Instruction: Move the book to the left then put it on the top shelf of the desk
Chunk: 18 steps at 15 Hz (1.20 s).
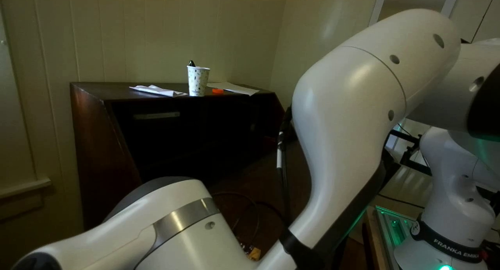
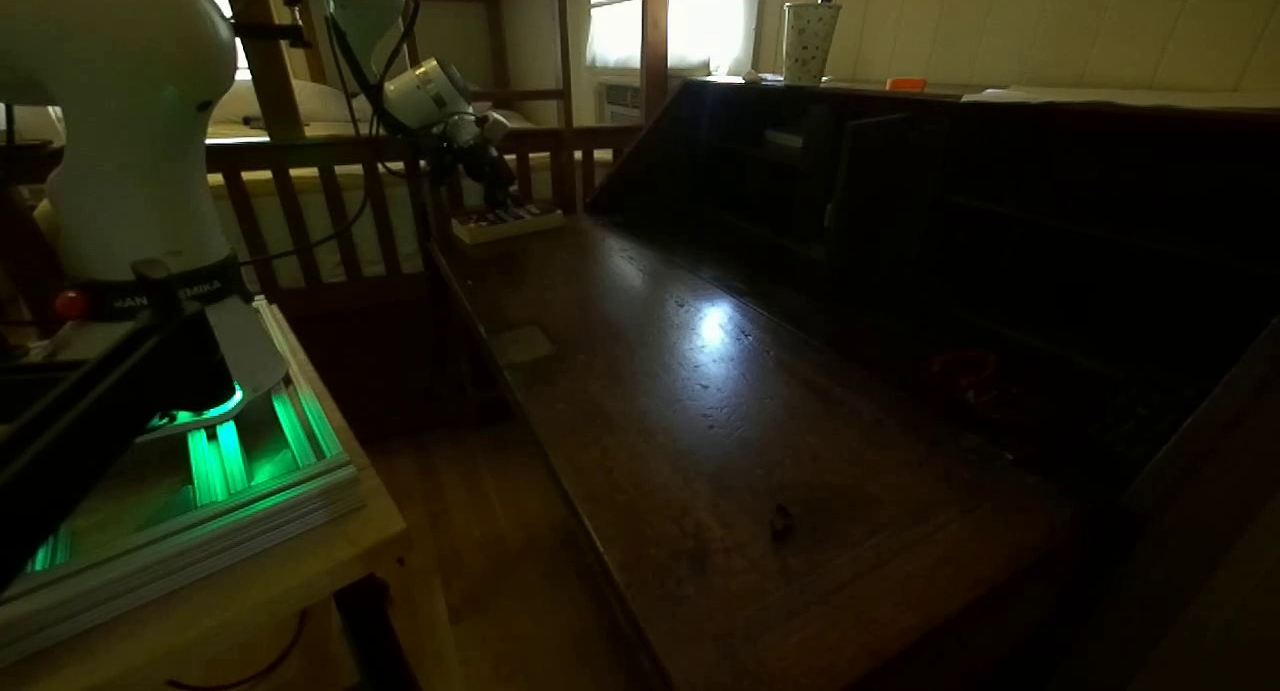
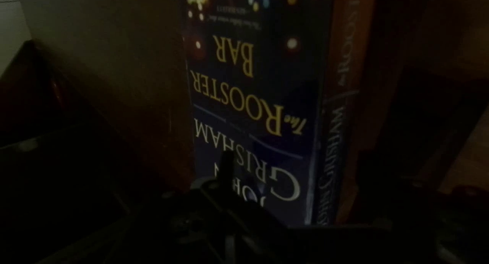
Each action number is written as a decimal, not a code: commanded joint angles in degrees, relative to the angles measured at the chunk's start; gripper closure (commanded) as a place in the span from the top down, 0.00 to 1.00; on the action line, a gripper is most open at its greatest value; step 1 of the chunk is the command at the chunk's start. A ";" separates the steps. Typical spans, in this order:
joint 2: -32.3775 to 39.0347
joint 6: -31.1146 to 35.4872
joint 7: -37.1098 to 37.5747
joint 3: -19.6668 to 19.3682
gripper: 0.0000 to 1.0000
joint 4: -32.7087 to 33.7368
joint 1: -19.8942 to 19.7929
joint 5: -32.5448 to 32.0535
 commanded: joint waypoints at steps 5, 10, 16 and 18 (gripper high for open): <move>2.09 -2.05 0.71 0.03 0.57 2.12 0.75 -1.69; 1.22 -2.58 0.91 0.32 0.42 1.86 0.70 -1.90; -1.35 -2.91 1.28 0.67 0.10 0.89 0.48 -1.99; -2.42 -2.96 1.48 0.73 0.09 0.00 0.20 -1.70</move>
